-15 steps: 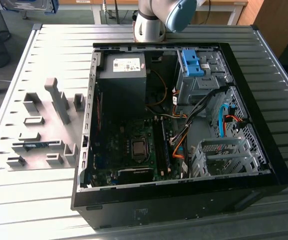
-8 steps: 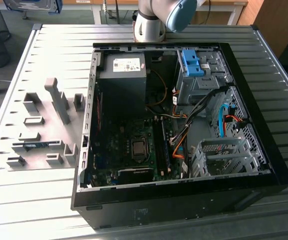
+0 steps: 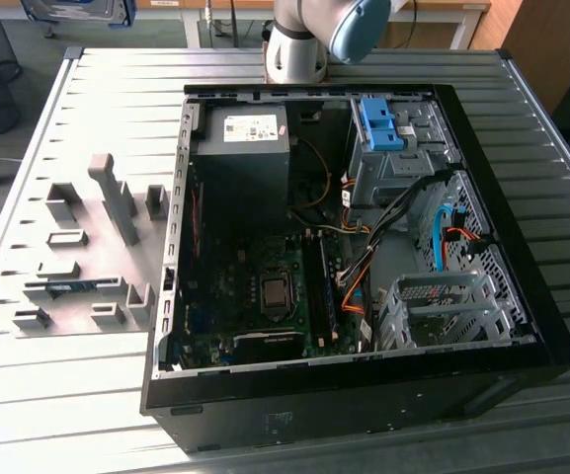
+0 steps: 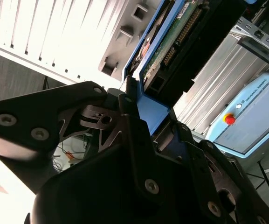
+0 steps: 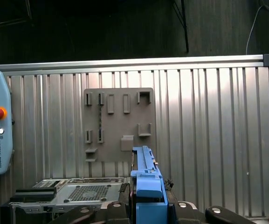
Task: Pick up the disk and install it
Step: 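Pick up the disk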
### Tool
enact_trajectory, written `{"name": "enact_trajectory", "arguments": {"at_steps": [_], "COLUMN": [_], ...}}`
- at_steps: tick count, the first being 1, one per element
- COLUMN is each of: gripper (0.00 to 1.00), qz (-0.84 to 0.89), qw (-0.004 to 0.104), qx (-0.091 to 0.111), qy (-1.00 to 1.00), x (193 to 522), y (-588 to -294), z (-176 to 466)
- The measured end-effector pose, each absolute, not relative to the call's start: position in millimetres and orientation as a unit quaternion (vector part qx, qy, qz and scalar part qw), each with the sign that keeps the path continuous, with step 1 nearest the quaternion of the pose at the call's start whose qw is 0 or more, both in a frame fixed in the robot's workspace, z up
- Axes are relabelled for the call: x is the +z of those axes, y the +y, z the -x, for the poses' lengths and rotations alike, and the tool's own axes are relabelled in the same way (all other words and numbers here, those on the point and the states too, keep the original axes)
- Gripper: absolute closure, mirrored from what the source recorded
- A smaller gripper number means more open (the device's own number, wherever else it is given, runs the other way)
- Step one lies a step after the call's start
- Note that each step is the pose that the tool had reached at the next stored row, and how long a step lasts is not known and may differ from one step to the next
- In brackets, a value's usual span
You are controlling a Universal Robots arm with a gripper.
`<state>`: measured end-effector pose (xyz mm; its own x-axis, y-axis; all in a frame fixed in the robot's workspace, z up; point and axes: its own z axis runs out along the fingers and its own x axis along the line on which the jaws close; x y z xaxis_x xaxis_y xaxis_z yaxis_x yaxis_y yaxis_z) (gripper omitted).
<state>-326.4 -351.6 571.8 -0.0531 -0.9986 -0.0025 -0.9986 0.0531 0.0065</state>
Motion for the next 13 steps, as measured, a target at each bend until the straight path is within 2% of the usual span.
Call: {"name": "enact_trajectory", "arguments": {"at_steps": [13], "gripper": [0.63], "qz": [-0.688], "qw": [0.001], "qx": [-0.003], "qy": [-0.726], "x": [572], "y": [-352], "z": [306]}}
